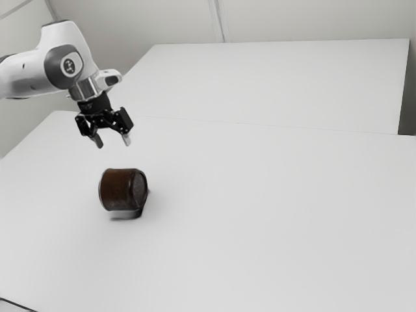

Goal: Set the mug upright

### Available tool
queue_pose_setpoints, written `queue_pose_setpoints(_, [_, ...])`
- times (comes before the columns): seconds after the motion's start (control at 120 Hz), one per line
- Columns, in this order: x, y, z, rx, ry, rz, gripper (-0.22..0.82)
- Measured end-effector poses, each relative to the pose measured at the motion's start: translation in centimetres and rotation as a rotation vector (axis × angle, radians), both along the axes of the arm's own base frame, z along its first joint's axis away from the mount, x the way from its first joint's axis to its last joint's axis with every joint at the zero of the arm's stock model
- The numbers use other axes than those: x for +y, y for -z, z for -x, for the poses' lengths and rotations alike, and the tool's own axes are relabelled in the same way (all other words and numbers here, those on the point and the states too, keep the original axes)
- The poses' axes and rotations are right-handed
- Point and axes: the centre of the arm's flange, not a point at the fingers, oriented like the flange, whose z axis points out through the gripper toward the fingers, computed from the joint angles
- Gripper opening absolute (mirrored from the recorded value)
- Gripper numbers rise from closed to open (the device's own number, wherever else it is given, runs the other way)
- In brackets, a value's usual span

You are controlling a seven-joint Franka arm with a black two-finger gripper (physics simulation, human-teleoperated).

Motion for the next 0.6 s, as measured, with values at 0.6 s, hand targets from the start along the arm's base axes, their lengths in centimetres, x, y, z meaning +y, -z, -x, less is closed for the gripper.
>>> queue_pose_setpoints(0.6, [12.8, 5.5, 0.8, -0.096, -0.010, 0.253, 0.60])
